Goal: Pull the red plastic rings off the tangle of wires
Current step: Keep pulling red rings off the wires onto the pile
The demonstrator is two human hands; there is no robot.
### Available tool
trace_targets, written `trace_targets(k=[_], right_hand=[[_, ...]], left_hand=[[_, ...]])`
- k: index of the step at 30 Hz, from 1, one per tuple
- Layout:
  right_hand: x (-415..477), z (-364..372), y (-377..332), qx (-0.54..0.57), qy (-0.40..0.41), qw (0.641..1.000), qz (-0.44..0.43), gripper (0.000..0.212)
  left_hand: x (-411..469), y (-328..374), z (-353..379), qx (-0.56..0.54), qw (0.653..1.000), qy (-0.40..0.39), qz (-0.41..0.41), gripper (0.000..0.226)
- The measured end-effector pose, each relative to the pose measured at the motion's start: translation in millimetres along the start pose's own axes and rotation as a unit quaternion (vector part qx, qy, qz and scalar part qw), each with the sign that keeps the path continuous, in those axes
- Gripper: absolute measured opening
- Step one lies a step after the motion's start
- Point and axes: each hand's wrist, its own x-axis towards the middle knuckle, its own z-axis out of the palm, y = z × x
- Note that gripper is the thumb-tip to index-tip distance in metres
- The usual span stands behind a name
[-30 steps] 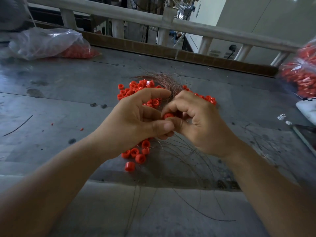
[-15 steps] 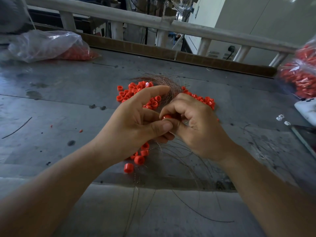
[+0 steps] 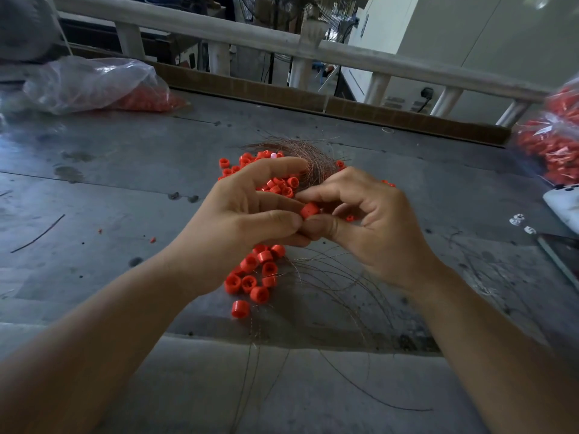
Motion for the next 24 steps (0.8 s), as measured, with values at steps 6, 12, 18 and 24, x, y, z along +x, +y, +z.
trace_targets(k=[6,12,18,24], right_hand=[[-0.6,0.5,1.1,-0.023,-0.007,0.999,-0.032,0.038],[-0.6,1.8,2.4,-0.044,0.001,0.999,-0.024,0.037],[0.0,1.3,2.3,-0.072,0.044,0.996,-0.018,0.031],[0.9,-1.6,1.4,-0.122,0.036,0.992,-0.018,0.012]], left_hand=[[0.3,0.9,2.6,0.054,0.998,0.035,0.009,0.050],[1.7,1.4,-1.2,0.047,0.997,0.054,-0.003,0.044],[4.4,2.2,-8.6,-0.053,0.998,0.039,-0.002,0.023],[4.2,3.7,-7.3,-0.048,0.998,0.046,0.009,0.008]])
